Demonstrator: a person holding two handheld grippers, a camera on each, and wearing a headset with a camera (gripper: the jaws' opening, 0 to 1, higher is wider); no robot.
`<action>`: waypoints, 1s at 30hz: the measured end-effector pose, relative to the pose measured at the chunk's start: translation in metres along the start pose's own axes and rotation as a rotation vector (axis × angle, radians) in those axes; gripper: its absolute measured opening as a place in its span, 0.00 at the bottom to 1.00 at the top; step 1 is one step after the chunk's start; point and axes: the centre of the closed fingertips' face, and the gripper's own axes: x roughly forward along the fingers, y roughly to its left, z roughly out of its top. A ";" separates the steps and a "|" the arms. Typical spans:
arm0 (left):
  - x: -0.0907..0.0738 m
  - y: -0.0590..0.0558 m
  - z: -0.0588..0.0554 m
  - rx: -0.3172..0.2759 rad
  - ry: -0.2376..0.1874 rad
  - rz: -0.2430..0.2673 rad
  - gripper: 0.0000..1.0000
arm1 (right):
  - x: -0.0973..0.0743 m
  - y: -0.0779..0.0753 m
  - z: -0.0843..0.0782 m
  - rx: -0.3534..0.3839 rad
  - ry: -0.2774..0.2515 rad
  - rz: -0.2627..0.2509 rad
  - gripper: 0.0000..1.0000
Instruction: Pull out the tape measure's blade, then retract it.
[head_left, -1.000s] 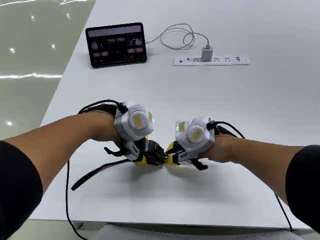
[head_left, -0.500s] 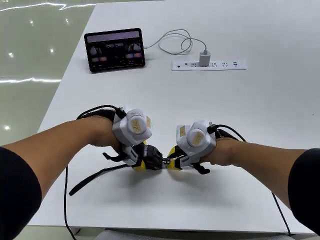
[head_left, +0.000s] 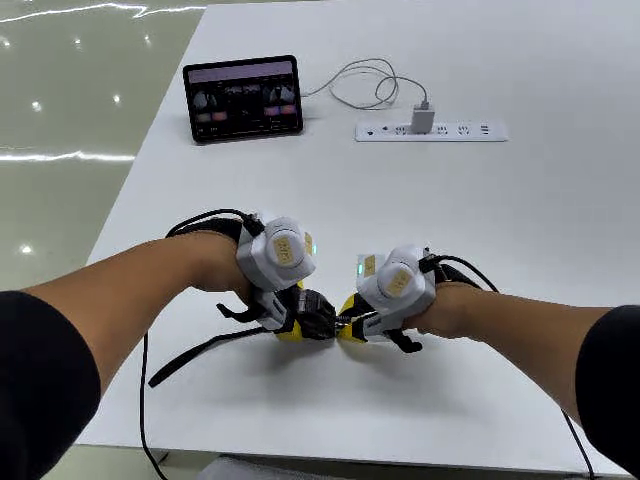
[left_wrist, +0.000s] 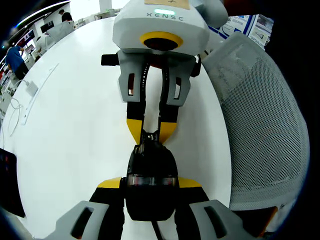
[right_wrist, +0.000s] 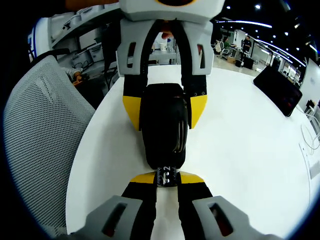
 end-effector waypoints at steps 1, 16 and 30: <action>0.000 0.000 0.000 0.000 -0.001 0.000 0.35 | 0.000 0.000 0.000 0.005 0.000 0.002 0.11; -0.001 0.000 0.001 -0.013 -0.011 0.010 0.35 | -0.005 0.000 -0.006 0.006 0.006 0.000 0.10; -0.001 0.000 0.001 -0.018 -0.017 0.009 0.35 | -0.008 0.000 -0.011 0.006 0.016 -0.007 0.10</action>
